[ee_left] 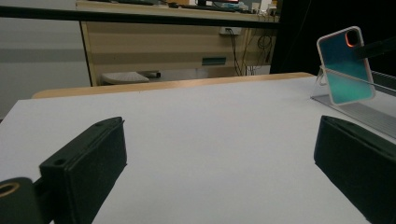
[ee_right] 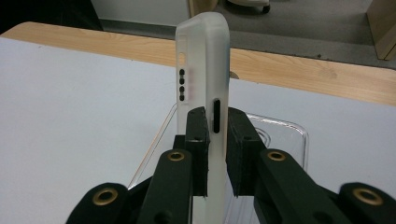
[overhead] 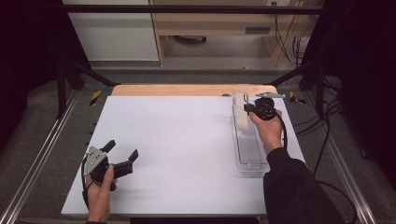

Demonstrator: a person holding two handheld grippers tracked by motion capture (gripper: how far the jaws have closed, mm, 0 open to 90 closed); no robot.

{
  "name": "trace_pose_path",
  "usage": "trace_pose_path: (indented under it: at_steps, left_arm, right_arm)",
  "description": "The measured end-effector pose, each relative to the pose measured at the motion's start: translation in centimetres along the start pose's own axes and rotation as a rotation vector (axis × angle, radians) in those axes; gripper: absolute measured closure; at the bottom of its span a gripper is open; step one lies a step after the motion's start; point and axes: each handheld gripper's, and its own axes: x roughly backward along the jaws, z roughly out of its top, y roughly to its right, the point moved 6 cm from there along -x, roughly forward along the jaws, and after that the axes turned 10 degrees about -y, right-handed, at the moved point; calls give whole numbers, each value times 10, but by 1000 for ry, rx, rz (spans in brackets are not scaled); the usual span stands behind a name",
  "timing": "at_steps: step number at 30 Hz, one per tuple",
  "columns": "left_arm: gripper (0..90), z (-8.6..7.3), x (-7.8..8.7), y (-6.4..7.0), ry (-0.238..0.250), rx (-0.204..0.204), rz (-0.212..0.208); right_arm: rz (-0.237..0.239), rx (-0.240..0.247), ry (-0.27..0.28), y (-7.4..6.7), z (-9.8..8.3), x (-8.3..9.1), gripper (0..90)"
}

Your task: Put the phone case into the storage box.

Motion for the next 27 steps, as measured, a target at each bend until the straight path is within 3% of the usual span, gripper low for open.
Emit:
trace_pose_path:
  at_steps: [27]
  left_arm:
    - [21,1,2,-3,5,7,9]
  right_arm:
    - [-26,-10,-35,3,1,-2,755]
